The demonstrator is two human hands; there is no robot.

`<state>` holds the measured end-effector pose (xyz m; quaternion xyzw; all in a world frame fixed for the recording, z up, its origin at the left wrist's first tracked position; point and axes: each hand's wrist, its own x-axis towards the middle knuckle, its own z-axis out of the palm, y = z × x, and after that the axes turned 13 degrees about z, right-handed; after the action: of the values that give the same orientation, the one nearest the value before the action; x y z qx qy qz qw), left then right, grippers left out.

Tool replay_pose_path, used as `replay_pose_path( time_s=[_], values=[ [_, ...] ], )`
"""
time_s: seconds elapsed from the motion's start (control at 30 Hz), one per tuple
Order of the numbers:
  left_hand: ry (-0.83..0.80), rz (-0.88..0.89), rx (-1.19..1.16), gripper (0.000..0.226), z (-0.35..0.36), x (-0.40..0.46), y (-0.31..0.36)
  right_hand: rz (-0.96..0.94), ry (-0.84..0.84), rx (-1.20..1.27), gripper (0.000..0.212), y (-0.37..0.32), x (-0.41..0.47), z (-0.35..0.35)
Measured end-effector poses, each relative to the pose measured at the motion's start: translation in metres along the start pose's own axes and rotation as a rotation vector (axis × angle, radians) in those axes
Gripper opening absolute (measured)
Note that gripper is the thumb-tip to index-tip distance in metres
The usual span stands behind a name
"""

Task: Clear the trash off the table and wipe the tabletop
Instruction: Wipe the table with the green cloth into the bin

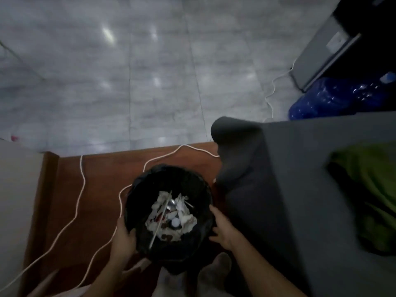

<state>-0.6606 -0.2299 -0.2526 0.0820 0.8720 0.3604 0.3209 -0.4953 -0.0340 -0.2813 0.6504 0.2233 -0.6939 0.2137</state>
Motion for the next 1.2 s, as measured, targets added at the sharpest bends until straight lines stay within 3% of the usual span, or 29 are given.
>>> replay_pose_path(
  time_s=[0.17,0.37,0.5,0.6,0.77,0.87,1.07,1.2],
  values=[
    [-0.080,-0.028,-0.021,0.045,0.088,0.136,-0.163,-0.021,0.083,0.074,0.048,-0.022,0.129,0.009],
    [0.001,-0.082,0.063,0.047,0.118,0.153,-0.145,0.011,0.074,0.128,0.043,-0.024,0.201,0.010],
    [-0.194,-0.174,0.019,0.037,0.114,0.154,-0.159,0.051,0.040,0.162,0.046,-0.023,0.193,0.006],
    [-0.267,-0.097,0.094,0.046,0.098,0.124,-0.126,-0.081,0.106,0.016,0.048,-0.023,0.154,0.013],
    [-0.294,0.215,0.310,0.055,0.071,0.049,-0.014,-0.436,0.417,-0.403,0.056,-0.036,0.038,0.032],
    [-0.293,0.441,0.335,0.055,0.062,0.004,0.058,-0.668,0.488,-0.427,0.058,-0.047,-0.052,0.037],
    [-0.233,0.938,0.284,0.055,0.071,-0.090,0.180,-1.171,0.445,0.038,0.040,-0.046,-0.222,-0.018],
    [-0.303,1.193,0.444,0.053,0.099,-0.129,0.212,-1.309,0.684,0.269,0.038,-0.039,-0.271,-0.078]
  ],
)
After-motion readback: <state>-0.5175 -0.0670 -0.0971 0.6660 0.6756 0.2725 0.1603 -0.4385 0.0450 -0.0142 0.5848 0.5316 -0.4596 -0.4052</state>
